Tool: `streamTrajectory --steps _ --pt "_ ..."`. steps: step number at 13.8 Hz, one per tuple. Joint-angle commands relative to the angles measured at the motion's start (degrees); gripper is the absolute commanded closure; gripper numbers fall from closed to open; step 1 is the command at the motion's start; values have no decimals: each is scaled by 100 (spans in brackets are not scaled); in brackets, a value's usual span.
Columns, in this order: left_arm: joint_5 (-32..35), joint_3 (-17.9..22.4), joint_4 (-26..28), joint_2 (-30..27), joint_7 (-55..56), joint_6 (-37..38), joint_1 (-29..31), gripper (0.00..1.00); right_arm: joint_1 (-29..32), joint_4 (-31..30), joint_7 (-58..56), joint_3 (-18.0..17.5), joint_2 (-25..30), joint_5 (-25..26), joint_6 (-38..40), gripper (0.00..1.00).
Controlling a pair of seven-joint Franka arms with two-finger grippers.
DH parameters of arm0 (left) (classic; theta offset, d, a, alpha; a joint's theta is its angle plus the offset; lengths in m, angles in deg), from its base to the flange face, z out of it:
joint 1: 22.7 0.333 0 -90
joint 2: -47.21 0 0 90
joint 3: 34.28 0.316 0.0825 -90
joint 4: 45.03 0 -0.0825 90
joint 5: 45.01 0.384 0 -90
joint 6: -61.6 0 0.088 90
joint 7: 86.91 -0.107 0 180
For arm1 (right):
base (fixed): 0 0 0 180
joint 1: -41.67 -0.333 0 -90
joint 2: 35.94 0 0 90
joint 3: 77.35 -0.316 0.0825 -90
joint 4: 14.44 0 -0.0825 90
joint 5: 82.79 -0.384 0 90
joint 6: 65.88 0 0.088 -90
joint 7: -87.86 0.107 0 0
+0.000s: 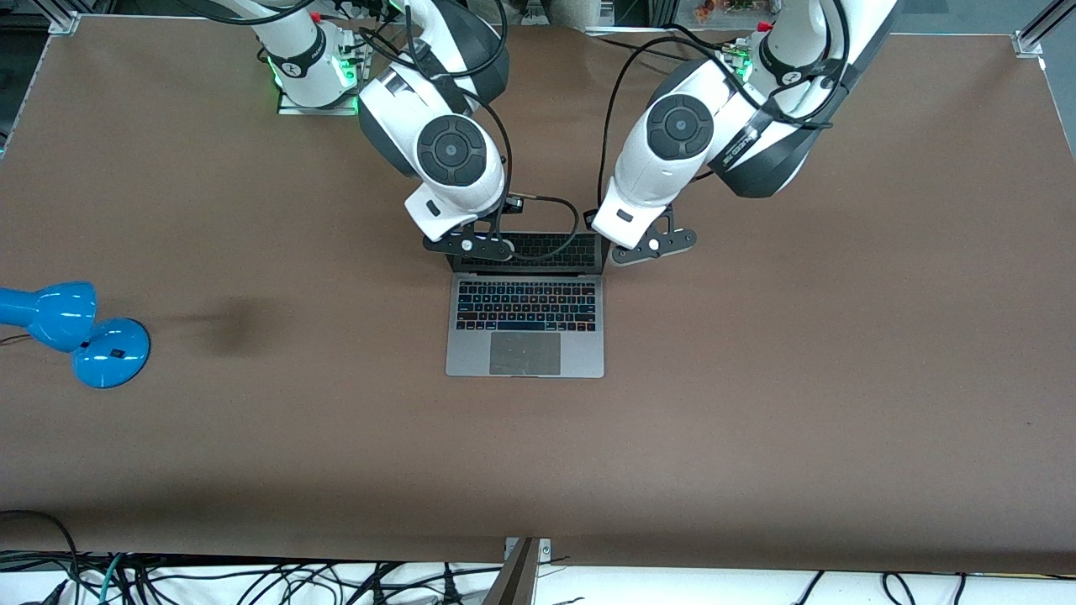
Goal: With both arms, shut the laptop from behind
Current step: 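Lower both grippers behind the open laptop screen's top edge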
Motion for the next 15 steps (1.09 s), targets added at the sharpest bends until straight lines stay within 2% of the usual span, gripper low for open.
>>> streamTrajectory --steps 1,6,9,12,14,15 --pt "174 -1 -196 223 331 -78 -105 100 26 -82 -301 6 -16 211 -345 99" --pt "174 -9 -196 197 429 -62 -132 100 78 -266 -486 58 -112 457 -952 99" --pt "156 -27 -204 91 192 237 -70 100 61 -258 -486 58 -95 449 -944 99" --pt "77 -36 -213 -76 33 536 -44 100 70 -188 -513 50 -16 195 -804 99" --pt "60 -255 -205 -102 41 651 52 100 113 -30 -556 154 28 -182 -436 99" --pt "59 -264 -204 -102 128 642 36 100 113 58 -583 164 37 -210 -208 99"
